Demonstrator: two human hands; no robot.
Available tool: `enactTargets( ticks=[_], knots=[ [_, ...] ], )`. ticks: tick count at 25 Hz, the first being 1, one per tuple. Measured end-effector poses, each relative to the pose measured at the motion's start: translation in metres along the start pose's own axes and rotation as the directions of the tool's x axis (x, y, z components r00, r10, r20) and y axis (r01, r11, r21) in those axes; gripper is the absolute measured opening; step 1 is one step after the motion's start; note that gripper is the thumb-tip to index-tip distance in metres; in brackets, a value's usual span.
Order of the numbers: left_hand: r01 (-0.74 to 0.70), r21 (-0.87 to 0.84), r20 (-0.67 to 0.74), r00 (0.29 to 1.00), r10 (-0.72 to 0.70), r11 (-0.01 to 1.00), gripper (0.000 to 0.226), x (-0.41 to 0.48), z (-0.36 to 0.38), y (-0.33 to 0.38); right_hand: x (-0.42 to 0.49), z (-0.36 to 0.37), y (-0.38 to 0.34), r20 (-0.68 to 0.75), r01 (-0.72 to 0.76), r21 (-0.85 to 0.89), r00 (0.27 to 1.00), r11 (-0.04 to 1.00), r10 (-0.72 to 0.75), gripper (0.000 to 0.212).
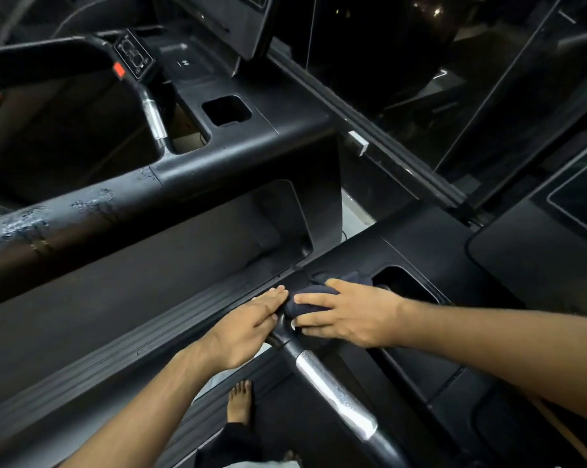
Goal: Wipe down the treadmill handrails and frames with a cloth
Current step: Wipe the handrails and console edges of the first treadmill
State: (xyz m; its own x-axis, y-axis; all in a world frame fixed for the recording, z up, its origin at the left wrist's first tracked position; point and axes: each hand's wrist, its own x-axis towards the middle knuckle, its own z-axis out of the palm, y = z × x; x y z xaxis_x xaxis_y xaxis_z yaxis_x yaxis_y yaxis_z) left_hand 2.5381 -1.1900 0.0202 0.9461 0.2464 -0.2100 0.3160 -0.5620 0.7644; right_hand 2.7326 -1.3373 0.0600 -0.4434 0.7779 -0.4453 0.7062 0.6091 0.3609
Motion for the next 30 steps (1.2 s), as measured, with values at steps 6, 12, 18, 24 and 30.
enactTargets(
  ticks=[6,12,18,24,30],
  knots=[
    [0.026,0.086,0.023,0.999,-0.028,0.996,0.052,-0.003,0.005,0.001,-0.015,-0.050,-0.062,0.498,-0.570,0.144,0.748,0.809,0.438,0.057],
    [0.061,0.184,0.013,0.998,-0.064,0.981,0.053,-0.013,0.011,0.007,-0.020,-0.119,-0.077,0.568,-0.813,0.545,0.538,0.205,0.623,0.025],
    [0.045,0.229,0.010,0.999,-0.049,0.972,0.055,-0.024,0.014,0.013,0.027,-0.112,-0.117,0.705,-0.839,0.523,0.327,-0.150,0.630,0.062],
    [-0.039,0.168,0.135,0.991,0.017,0.985,0.054,-0.025,-0.004,0.002,0.084,-0.097,-0.125,0.608,-0.910,0.401,0.180,-0.103,0.773,0.080],
    [-0.165,0.200,0.216,0.969,0.120,0.966,0.053,-0.030,-0.019,-0.013,0.097,-0.087,-0.127,0.551,-0.955,0.234,-0.024,-0.182,0.834,0.064]
  ],
)
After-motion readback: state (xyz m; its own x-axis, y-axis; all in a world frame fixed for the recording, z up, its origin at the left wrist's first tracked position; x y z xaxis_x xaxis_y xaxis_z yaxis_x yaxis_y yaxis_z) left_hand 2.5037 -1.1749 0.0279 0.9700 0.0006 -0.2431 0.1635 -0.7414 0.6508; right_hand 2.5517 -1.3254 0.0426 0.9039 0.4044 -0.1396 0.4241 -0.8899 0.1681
